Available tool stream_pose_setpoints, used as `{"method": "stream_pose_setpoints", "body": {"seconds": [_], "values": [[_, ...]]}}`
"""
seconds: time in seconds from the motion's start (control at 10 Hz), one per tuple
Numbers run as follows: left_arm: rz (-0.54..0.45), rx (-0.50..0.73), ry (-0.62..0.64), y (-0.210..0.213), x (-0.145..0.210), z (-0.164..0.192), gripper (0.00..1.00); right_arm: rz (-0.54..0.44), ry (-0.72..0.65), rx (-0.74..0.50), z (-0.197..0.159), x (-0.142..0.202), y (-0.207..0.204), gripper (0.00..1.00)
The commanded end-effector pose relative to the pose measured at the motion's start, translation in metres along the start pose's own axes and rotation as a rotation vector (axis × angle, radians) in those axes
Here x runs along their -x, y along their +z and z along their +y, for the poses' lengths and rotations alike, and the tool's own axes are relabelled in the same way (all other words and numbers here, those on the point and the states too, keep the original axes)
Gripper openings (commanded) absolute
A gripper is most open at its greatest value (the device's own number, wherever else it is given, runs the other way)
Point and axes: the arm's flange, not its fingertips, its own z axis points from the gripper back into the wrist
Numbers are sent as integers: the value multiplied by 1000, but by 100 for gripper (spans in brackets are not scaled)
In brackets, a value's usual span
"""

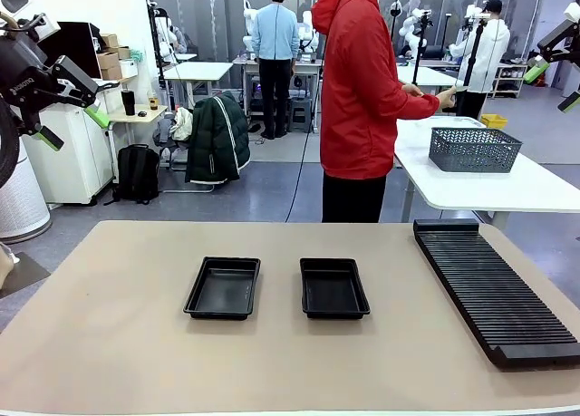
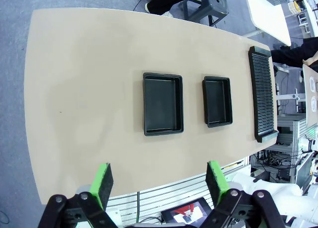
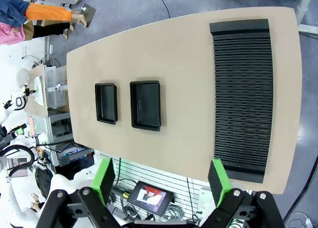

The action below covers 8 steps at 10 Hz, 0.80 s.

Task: Inspect and transfer BCBs to ESD trays.
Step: Pick up the Blank PCB from the PCB Rack and place it in the left ESD tray.

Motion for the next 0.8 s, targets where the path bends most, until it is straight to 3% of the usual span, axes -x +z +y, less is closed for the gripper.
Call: {"method": "stream_pose_setpoints", "body": {"seconds": [0.0,0.7], "values": [[-7,2,3,-3,0,2,100,2,-1,0,0,0,-1,100],[-7,2,3,-3,0,2,100,2,-1,0,0,0,-1,100]]}}
